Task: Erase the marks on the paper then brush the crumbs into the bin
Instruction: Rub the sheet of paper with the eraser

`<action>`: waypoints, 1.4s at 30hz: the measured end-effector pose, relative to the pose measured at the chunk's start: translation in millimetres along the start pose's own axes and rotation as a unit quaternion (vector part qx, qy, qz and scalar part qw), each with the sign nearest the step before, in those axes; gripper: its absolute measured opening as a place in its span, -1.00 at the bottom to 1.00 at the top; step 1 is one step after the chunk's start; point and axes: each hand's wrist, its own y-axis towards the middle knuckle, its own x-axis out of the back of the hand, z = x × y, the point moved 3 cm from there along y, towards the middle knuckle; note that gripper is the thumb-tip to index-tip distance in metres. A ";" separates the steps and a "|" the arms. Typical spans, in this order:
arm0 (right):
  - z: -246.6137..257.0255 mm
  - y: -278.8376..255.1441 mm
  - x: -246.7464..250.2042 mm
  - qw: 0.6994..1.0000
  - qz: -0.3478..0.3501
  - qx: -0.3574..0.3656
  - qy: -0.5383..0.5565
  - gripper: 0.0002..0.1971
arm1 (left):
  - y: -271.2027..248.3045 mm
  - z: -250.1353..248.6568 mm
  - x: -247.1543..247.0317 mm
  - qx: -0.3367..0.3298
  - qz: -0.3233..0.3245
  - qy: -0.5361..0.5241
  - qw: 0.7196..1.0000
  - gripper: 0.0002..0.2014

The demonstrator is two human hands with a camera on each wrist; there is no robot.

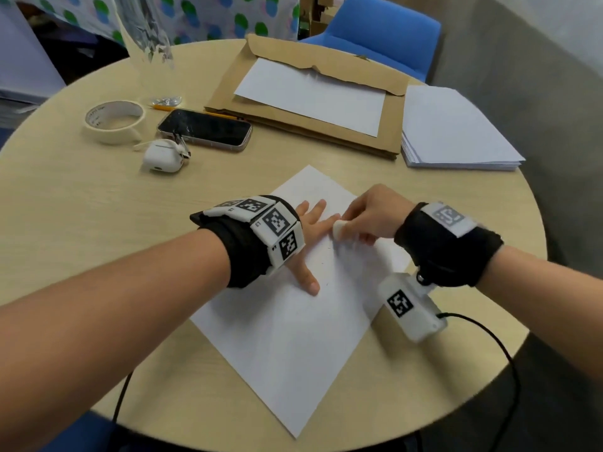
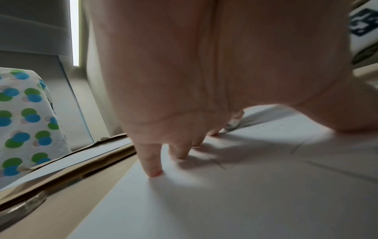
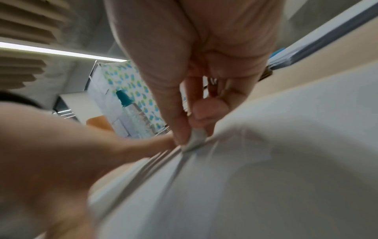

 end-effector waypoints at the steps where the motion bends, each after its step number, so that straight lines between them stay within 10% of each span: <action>1: -1.3 -0.3 -0.1 1.000 -0.019 0.003 0.009 -0.89 | 0.4 -0.1 0.2 0.002 0.000 0.001 1.000 0.29; 8: -1.7 -41.9 -30.2 0.989 0.126 0.035 -0.064 -0.91 | 2.5 -0.9 -1.5 -0.002 0.008 0.004 1.000 0.31; 14: 5.0 -3.5 0.1 0.997 -0.072 0.018 -0.034 -0.90 | 3.5 0.4 -2.0 0.001 0.001 -0.004 1.000 0.34; 19: 8.7 -41.4 -39.7 0.993 0.080 0.059 -0.069 -0.73 | 4.2 0.5 -3.8 -0.002 -0.005 0.006 1.000 0.36; 26: 4.9 -3.3 -2.3 0.995 -0.068 0.025 -0.067 -0.85 | 5.2 -0.8 -4.3 0.007 0.001 0.005 1.000 0.36; 32: 9.2 -32.5 -20.5 0.953 0.054 0.137 -0.266 -0.80 | 3.1 -1.3 -1.2 0.002 -0.002 0.001 1.000 0.35; 38: 18.2 -10.2 -8.2 0.929 -0.010 0.183 -0.321 -0.76 | 3.0 -0.1 -2.8 -0.002 -0.019 -0.008 1.000 0.36; 42: -11.7 -34.8 -9.0 0.909 0.067 0.210 -0.353 -0.72 | 6.3 0.5 -2.1 0.006 0.003 0.008 1.000 0.37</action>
